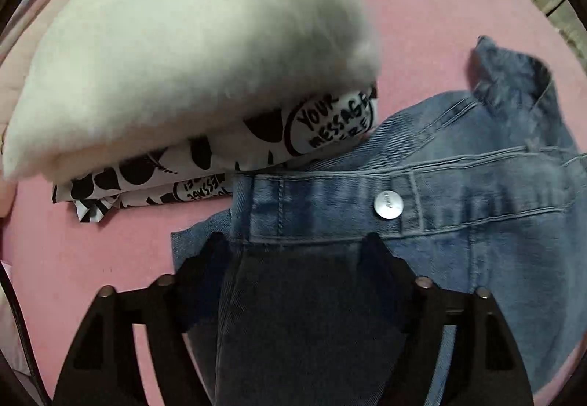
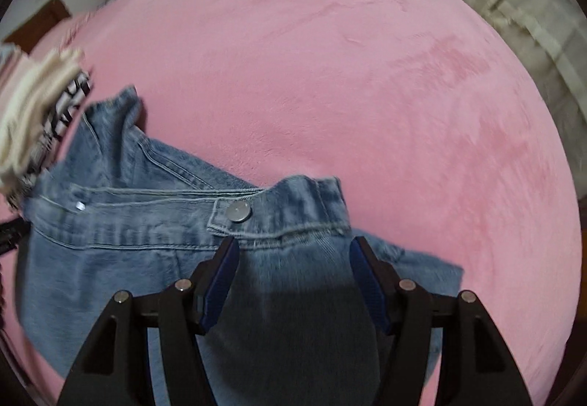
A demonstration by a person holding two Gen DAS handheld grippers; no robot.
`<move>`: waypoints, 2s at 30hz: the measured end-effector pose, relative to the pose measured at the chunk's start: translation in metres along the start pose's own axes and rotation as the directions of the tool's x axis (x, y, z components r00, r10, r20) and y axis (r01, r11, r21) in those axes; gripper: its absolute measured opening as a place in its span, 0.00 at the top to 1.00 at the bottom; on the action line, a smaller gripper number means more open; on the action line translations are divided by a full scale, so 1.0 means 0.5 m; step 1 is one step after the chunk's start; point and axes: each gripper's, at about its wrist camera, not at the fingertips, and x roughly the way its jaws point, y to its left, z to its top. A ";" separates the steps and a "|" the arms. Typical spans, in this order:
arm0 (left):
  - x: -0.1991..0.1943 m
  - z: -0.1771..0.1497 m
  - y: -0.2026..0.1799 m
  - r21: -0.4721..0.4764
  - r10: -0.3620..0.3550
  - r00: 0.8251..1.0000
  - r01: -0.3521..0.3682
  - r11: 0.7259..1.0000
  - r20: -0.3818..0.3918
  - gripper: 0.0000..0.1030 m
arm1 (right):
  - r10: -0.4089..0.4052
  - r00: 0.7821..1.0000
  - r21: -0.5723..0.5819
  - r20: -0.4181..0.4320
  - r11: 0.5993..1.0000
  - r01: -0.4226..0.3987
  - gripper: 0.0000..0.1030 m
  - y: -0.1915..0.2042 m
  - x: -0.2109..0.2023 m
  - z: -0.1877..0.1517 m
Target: Fold large clothes
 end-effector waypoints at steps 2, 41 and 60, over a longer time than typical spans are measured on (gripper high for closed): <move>0.007 -0.006 -0.012 0.040 0.021 1.000 -0.022 0.999 0.016 0.28 | -0.042 0.999 -0.046 0.004 0.998 0.042 0.38 0.018 0.018 -0.006; -0.197 -0.234 -0.108 -0.191 -0.070 0.995 0.084 0.978 0.076 0.45 | 0.155 0.977 -0.074 0.150 0.987 -0.145 0.74 0.266 -0.195 -0.230; -0.107 -0.342 0.001 -0.274 0.040 0.997 -0.020 0.962 0.066 0.35 | -0.136 0.985 0.079 0.106 0.989 0.128 0.73 -0.035 -0.120 -0.365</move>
